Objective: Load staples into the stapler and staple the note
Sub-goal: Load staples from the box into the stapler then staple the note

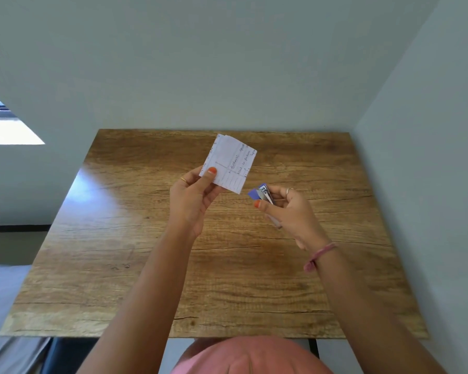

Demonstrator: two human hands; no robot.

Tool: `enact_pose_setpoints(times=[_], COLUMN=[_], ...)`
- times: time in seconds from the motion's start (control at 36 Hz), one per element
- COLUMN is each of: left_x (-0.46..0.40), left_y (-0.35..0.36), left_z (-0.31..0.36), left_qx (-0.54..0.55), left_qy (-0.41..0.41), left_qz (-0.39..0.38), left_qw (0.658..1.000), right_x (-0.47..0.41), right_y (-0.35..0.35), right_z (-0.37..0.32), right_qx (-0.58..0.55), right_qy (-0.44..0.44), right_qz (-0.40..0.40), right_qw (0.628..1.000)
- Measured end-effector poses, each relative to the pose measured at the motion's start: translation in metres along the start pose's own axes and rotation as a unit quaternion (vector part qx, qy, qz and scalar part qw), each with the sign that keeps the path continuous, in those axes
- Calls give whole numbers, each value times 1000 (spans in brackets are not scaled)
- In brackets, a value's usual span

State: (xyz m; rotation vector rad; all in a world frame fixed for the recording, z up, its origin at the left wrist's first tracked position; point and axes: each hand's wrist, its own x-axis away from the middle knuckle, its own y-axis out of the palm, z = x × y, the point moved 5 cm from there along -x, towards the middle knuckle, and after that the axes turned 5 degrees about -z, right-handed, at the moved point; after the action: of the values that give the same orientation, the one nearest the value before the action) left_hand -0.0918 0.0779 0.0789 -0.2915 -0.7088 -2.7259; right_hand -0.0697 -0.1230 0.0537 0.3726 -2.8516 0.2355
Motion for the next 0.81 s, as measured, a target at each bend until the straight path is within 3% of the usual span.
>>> enact_pose_setpoints(times=[0.17,0.53,0.81], left_x=[-1,-12,-23], left_y=[-12,-66,-120], left_z=[-7,3,19], left_qx=[8,-30,-46], left_qy=[2,-16,-18], left_qz=[49,94,124], left_qw=[999,995,991], right_x=[-16,-77,-92], right_y=[-7,26,45], right_z=[5,4,7], right_qx=[156,380,399], right_qy=[-52,20,47], right_qz=[102,148,190], right_qw=[981,913,896])
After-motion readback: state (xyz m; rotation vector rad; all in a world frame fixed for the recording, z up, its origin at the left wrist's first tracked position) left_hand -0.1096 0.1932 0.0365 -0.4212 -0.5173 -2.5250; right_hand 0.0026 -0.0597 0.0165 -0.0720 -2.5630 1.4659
